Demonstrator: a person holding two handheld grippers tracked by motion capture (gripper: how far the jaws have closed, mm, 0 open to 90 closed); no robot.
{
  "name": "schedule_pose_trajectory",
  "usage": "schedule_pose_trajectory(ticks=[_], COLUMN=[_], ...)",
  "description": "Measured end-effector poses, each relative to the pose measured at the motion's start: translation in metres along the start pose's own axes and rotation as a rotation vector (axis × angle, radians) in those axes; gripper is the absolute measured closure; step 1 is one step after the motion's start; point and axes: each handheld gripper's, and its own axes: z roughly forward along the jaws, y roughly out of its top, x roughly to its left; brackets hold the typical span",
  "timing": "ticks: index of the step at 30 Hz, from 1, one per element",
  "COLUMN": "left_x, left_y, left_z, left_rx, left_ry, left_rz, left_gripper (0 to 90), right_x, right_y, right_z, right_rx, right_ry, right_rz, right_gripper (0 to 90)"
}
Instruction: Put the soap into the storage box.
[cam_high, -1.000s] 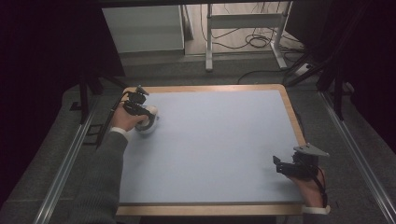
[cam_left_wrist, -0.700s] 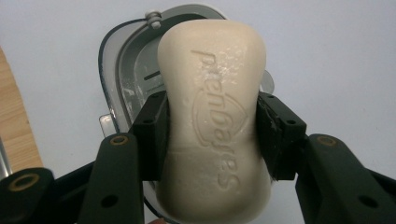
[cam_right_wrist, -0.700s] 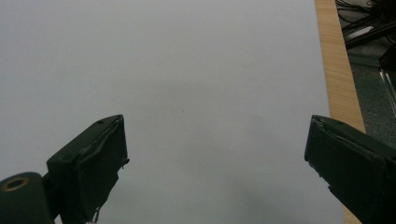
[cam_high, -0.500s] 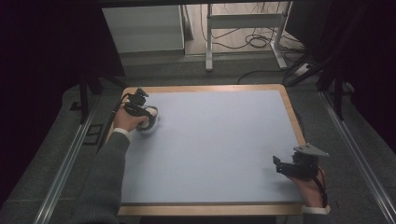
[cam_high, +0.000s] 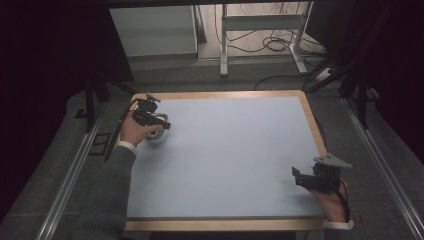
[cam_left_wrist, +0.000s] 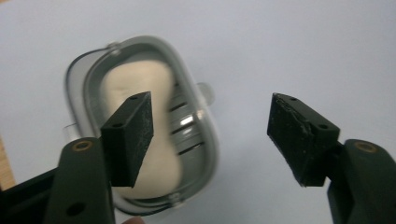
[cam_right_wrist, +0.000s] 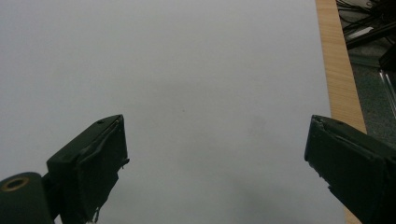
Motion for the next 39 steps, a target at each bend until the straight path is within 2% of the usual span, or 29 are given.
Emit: schedule_pose_trajectory(ticks=[5, 12, 16, 17, 23, 25, 30, 37, 39], left_x=[-0.017, -0.036, -0.05, -0.05, -0.062, -0.067, -0.075, -0.077, -0.077], left_y=[-0.01, -0.03, -0.05, -0.05, -0.074, -0.08, -0.096, -0.122, -0.124], left_z=[-0.006, -0.009, -0.004, -0.004, 0.006, 0.009, 0.014, 0.019, 0.02], left_rx=[-0.044, -0.081, -0.105, -0.105, -0.115, -0.105, -0.102, -0.133, -0.116], left_ry=[-0.036, -0.082, -0.105, -0.105, -0.139, -0.12, -0.127, -0.165, -0.155], left_rz=[0.066, 0.12, 0.147, 0.147, 0.147, 0.156, 0.16, 0.107, 0.119], left_gripper=[27.2, 25.1, 24.4, 24.2, 23.7, 23.6, 22.8, 22.4, 22.6], right_x=[0.0, 0.001, 0.001, 0.001, 0.002, 0.002, 0.003, 0.004, 0.004], right_y=[0.0, 0.001, 0.001, 0.001, 0.002, 0.002, 0.002, 0.002, 0.002], right_z=[-0.001, -0.003, -0.004, -0.004, -0.004, -0.004, -0.004, -0.004, -0.004], right_rx=[-0.006, -0.017, -0.025, -0.025, -0.033, -0.033, -0.031, -0.036, -0.04], right_ry=[0.0, 0.0, -0.001, -0.001, -0.001, -0.001, -0.001, -0.003, -0.005], right_rz=[-0.001, -0.005, -0.011, -0.011, -0.015, -0.016, -0.024, -0.026, -0.028], right_gripper=[5.7, 5.7, 5.7, 5.7, 5.6, 5.7, 5.7, 5.7, 5.7])
